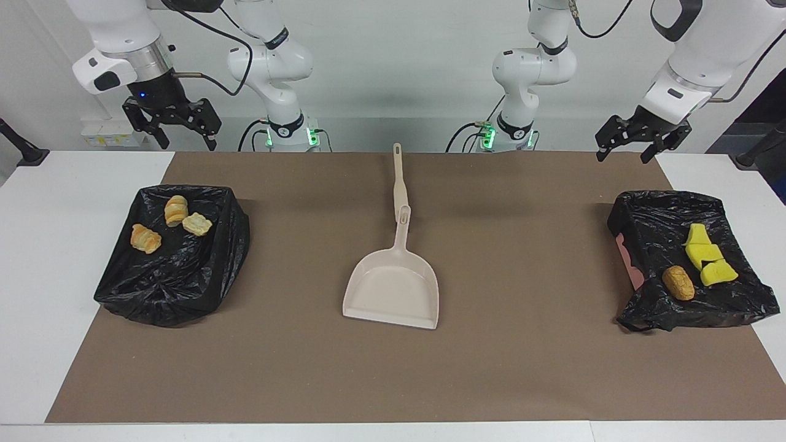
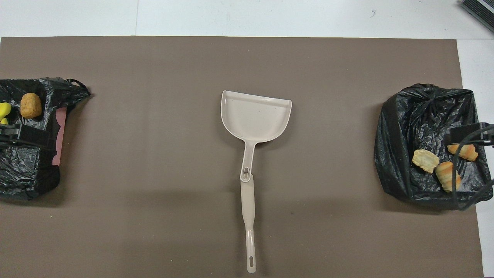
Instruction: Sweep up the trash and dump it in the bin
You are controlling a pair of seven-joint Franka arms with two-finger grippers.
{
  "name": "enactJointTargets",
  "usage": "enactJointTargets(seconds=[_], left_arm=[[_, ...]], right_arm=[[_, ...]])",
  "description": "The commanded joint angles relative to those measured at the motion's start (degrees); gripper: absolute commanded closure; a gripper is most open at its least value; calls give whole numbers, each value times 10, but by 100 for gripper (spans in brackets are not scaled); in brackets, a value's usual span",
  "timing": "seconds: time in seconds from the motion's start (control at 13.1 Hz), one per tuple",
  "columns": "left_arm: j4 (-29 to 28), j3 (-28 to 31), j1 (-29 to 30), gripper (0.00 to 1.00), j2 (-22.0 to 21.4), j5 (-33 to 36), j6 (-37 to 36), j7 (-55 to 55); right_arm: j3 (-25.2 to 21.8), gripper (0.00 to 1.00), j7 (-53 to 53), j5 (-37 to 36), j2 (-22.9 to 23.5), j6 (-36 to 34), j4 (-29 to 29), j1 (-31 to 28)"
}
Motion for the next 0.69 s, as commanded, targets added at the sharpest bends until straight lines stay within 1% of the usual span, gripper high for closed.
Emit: enactJointTargets(seconds=[0.0, 0.61], left_arm=[[20, -4, -4, 0, 21, 11, -2, -8], [2, -5, -4, 0, 11, 10, 3, -7]], right_arm=[[3, 0, 7, 12, -5, -2, -4, -4], [3, 0, 8, 12, -5, -2, -4, -4]])
